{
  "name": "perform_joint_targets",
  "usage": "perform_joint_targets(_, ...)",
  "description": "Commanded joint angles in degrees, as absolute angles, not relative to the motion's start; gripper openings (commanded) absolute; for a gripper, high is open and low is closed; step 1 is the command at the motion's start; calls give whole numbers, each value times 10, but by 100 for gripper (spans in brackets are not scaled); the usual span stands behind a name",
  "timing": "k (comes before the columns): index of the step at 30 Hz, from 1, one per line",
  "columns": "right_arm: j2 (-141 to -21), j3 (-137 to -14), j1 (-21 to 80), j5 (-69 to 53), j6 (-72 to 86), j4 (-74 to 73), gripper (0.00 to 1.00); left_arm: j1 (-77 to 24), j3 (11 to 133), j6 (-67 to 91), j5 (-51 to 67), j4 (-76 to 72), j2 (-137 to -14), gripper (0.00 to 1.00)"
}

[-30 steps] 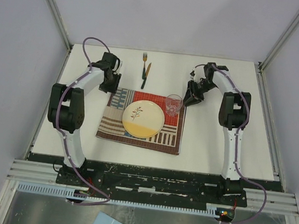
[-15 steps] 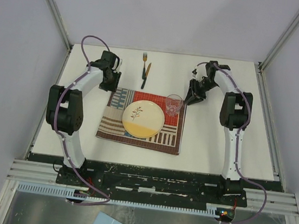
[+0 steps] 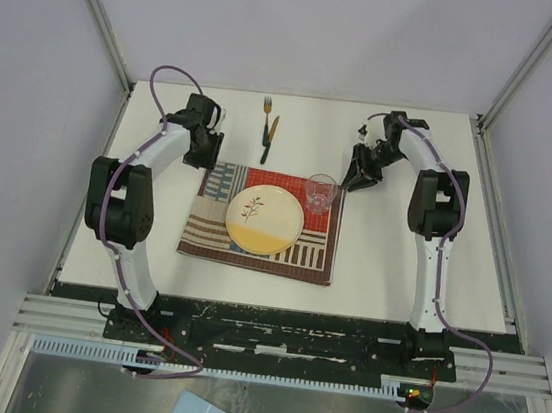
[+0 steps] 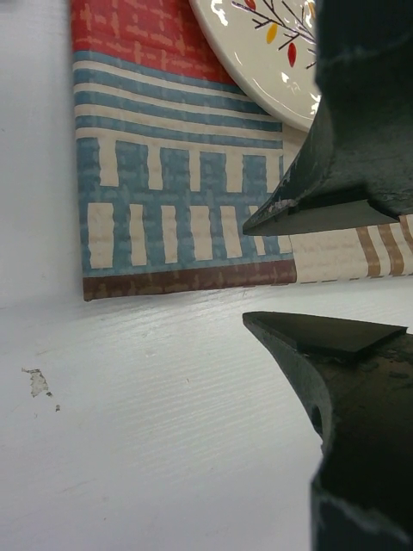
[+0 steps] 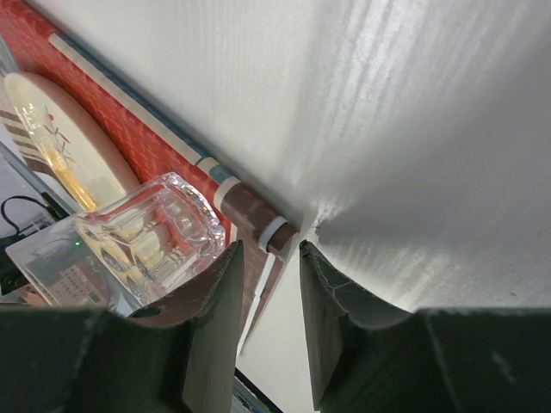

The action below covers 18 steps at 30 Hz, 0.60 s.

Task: Set the dinner table for one person
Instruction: Adjust the napkin at the center of the board.

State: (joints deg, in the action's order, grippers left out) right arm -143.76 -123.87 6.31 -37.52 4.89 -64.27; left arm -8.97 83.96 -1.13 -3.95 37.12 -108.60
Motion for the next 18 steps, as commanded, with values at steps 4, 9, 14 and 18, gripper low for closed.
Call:
perform_joint_targets(4, -1457, -1278, 64, -434, 64, -644, 41, -87, 850, -40, -27, 361, -1063, 47)
perform_joint_targets(9, -1461, -1271, 67, -442, 62, -645, 40, -87, 855, -41, -30, 364, -1065, 47)
perform_joint_targets(14, -1454, -1246, 69, -442, 50, -644, 38, -88, 858, -40, -29, 367, -1067, 46)
perform_joint_targets(18, -1445, -1225, 68, -440, 41, -645, 37, -88, 860, -38, -25, 369, -1066, 46)
